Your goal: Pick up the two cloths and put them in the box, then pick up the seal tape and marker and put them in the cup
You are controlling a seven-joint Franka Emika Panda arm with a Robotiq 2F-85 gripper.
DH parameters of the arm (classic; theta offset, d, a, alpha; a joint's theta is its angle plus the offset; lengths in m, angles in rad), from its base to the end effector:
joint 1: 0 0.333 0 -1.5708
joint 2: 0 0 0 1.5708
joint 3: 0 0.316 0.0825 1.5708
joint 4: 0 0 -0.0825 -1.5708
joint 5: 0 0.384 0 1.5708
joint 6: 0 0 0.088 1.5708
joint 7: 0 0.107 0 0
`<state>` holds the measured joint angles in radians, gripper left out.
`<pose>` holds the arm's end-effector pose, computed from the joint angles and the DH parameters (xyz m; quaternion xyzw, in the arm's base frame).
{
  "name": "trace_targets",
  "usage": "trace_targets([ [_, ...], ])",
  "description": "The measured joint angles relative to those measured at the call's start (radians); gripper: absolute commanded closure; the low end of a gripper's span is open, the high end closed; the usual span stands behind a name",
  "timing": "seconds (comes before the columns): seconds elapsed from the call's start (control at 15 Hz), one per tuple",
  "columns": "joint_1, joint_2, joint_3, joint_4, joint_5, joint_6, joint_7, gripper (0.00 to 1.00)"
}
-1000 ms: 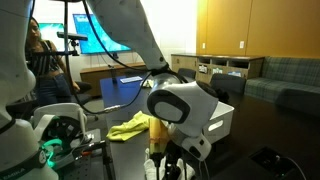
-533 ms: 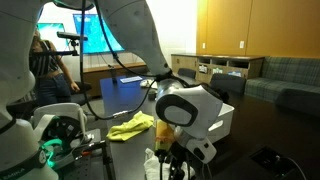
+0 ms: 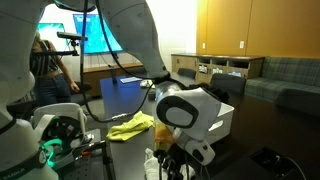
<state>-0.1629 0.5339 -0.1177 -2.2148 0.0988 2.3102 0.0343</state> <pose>0.4700 -0.1392 0.1075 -0.9578 0.1914 0.2131 0.0239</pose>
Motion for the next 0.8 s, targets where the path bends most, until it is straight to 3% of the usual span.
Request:
trace_targets([
  [0.33, 0.021, 0.021, 0.007, 0.009, -0.001, -0.003, 0.026, 0.0],
  [0.4, 0.023, 0.03, 0.011, 0.013, 0.0, -0.003, 0.029, 0.17],
  [0.47, 0.025, 0.04, 0.015, 0.018, 0.001, -0.004, 0.031, 0.27],
  [0.8, 0.027, 0.077, 0.025, 0.035, 0.004, -0.007, 0.046, 0.66],
])
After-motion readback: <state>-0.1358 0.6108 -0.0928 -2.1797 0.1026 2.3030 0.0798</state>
